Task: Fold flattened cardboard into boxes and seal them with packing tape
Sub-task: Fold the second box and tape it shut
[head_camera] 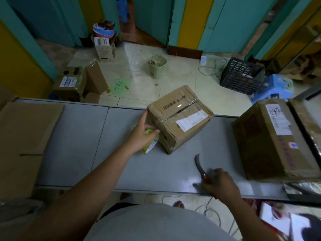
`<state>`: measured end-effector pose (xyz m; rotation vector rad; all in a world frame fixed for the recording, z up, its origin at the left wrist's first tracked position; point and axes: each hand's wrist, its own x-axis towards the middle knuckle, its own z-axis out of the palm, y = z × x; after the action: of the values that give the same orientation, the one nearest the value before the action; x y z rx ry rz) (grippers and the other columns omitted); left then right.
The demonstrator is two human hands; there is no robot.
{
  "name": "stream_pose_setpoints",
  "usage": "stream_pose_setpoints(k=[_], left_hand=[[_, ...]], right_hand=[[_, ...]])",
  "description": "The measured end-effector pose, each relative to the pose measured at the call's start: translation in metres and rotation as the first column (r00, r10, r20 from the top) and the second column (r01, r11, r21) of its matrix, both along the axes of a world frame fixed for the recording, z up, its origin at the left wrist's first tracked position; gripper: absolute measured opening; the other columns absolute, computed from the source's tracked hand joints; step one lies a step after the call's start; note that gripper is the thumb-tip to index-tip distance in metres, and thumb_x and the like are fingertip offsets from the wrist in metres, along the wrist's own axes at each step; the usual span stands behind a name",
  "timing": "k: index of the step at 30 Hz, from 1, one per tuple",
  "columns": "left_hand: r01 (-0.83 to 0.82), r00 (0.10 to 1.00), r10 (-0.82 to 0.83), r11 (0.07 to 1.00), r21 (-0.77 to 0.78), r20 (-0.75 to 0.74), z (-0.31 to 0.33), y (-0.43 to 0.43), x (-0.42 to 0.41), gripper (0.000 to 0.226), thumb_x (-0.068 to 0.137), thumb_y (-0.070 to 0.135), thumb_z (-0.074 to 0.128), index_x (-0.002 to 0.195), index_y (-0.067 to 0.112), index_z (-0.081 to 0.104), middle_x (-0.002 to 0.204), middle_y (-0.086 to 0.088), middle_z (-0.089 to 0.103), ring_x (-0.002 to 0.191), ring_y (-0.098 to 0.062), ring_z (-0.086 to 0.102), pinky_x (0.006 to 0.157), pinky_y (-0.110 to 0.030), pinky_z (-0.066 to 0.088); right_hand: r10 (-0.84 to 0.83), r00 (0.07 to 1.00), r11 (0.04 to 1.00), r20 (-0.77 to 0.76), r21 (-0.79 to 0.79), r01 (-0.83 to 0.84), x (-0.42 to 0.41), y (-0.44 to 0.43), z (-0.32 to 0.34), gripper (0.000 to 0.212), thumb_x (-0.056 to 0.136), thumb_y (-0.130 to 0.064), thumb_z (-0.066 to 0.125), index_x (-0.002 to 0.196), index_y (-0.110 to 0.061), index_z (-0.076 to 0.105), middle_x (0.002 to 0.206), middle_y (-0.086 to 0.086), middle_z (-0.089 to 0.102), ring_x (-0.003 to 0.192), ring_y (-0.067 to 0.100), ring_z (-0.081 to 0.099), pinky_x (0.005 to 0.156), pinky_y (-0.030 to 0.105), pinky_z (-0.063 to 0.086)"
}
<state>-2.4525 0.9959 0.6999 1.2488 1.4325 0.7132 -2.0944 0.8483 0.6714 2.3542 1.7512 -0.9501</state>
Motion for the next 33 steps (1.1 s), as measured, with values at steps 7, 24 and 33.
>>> stream_pose_setpoints(k=[7, 24, 33], left_hand=[[0.033, 0.999, -0.033, 0.999, -0.001, -0.010, 0.000, 0.001, 0.000, 0.106, 0.090, 0.042, 0.077, 0.165, 0.048, 0.002, 0.106, 0.019, 0.077, 0.113, -0.004, 0.069, 0.111, -0.048, 0.048], [0.099, 0.992, -0.103, 0.993, 0.056, 0.075, 0.024, -0.001, -0.010, 0.102, 0.087, 0.027, 0.084, 0.145, 0.072, 0.013, 0.099, 0.012, 0.080, 0.099, 0.003, 0.073, 0.109, -0.060, 0.048], [0.123, 0.992, -0.125, 0.991, 0.053, 0.032, 0.029, -0.002, -0.014, 0.105, 0.092, 0.019, 0.080, 0.168, 0.041, 0.010, 0.092, 0.015, 0.078, 0.102, 0.005, 0.071, 0.103, -0.031, 0.046]], right_hand=[[-0.095, 0.983, 0.995, -0.157, 0.012, 0.098, -0.008, -0.024, -0.007, 0.022, 0.091, -0.035, 0.079, 0.107, -0.026, 0.066, 0.089, -0.004, 0.071, 0.079, 0.007, 0.068, 0.079, 0.032, 0.059], [0.332, 0.888, 0.898, -0.318, 0.394, -0.195, -0.135, 0.055, 0.134, 0.016, 0.105, -0.046, 0.052, 0.112, -0.034, 0.059, 0.065, -0.009, 0.059, 0.061, 0.006, 0.060, 0.051, 0.017, 0.040], [0.391, 0.918, 0.880, -0.073, 0.323, -0.349, -0.160, 0.092, 0.138, 0.026, 0.107, -0.039, 0.051, 0.092, -0.021, 0.061, 0.069, -0.010, 0.053, 0.058, 0.006, 0.053, 0.049, 0.018, 0.030]])
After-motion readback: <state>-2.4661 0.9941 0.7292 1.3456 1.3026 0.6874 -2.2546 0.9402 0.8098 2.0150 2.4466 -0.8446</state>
